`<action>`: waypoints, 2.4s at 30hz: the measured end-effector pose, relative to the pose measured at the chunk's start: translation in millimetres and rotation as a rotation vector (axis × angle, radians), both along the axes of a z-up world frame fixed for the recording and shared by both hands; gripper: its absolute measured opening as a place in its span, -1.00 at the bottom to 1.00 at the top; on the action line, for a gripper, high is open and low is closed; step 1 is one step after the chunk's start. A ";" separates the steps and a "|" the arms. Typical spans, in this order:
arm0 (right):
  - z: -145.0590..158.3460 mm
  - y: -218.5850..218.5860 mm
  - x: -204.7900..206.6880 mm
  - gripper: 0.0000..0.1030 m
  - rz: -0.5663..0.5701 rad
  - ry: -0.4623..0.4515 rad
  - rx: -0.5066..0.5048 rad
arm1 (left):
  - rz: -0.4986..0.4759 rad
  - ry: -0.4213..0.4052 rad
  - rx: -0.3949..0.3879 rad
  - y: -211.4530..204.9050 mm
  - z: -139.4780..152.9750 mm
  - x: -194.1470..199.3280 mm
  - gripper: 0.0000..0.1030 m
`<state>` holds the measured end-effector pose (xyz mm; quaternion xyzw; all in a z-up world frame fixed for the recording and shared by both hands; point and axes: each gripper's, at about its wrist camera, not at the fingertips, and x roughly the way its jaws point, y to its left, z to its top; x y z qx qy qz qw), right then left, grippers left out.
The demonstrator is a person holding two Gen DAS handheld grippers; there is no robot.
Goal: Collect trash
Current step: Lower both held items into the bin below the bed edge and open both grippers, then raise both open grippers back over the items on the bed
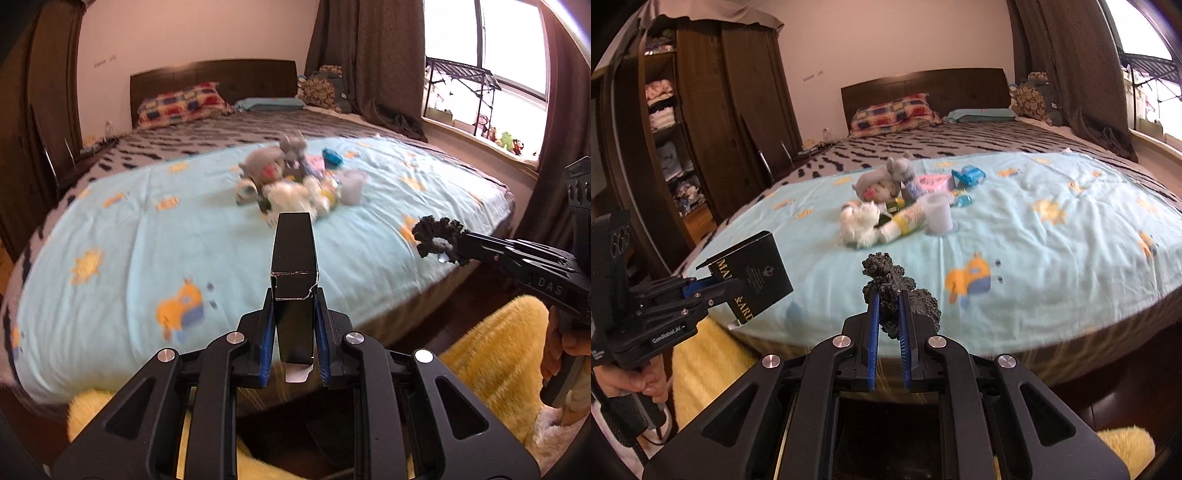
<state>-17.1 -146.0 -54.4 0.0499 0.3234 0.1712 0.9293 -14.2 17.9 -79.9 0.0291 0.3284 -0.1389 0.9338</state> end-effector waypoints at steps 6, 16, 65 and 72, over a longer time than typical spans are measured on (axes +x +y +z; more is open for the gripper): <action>-42.2 -0.2 -12.4 -0.78 -0.009 0.121 0.012 | -0.050 0.121 -0.036 -17.0 -38.4 -14.7 -0.65; -108.8 20.1 -14.0 -0.78 0.008 0.300 -0.056 | -0.120 0.356 -0.011 -46.9 -113.1 -2.4 -0.65; 5.4 -33.4 76.4 0.17 -0.111 0.059 0.003 | 0.010 0.080 0.014 -22.1 -20.8 49.2 0.14; -3.9 -5.2 117.3 0.17 -0.129 0.055 -0.046 | 0.027 0.089 -0.008 -9.9 -19.0 92.9 0.14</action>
